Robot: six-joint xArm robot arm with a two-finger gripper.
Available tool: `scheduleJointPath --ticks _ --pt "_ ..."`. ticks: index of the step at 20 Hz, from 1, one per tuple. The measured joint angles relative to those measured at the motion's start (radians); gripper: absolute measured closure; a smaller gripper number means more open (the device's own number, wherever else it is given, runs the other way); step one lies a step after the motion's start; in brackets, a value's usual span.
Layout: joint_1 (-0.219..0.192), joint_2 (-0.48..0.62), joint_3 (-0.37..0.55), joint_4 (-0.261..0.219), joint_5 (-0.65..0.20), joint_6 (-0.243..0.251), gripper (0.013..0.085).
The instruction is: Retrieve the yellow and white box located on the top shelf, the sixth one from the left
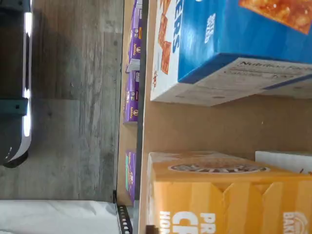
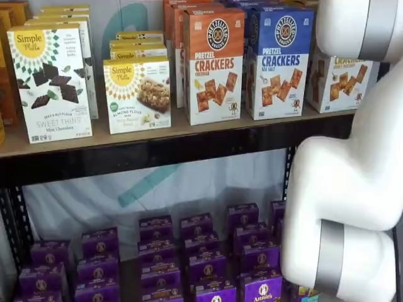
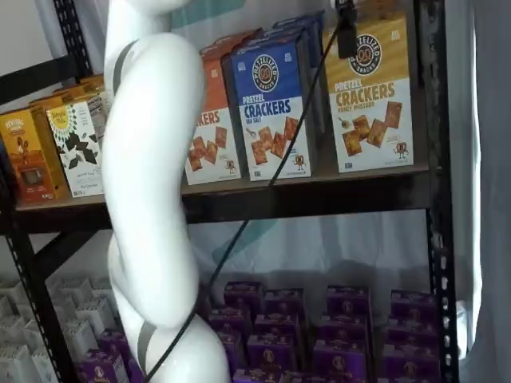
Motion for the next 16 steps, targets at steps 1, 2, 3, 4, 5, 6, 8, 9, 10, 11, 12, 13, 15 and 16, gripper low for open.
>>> scheduleJointPath --ticks 1,2,3,4,5,6,8,9,10,11,12,13,15,16 --pt "0.0 0.0 0.0 0.001 0.0 0.0 0.037" --pt "-0.001 -0.001 0.001 0.001 -0.001 0.0 0.037" --pt "-0.001 -0.001 -0.001 0.002 0.001 0.0 0.037" --pt "-0.003 0.002 -0.006 0.004 0.006 0.0 0.037" --pt "-0.005 0.003 -0.011 0.008 0.011 0.0 0.037" --pt "-0.007 0.003 -0.012 0.011 0.014 -0.001 0.037" --pt "-0.013 -0.002 -0.011 0.017 0.017 -0.004 0.037" --pt "-0.017 -0.005 -0.011 0.019 0.02 -0.006 0.037" --pt "-0.021 -0.008 -0.01 0.023 0.021 -0.008 0.037" --pt "-0.025 -0.012 -0.009 0.026 0.023 -0.01 0.037" --pt "-0.03 -0.017 -0.007 0.03 0.024 -0.013 0.037" --pt "-0.034 -0.022 -0.002 0.033 0.023 -0.016 0.037" --pt "-0.046 -0.043 0.013 0.042 0.024 -0.024 0.037" --pt "-0.053 -0.055 0.019 0.044 0.032 -0.028 0.037"
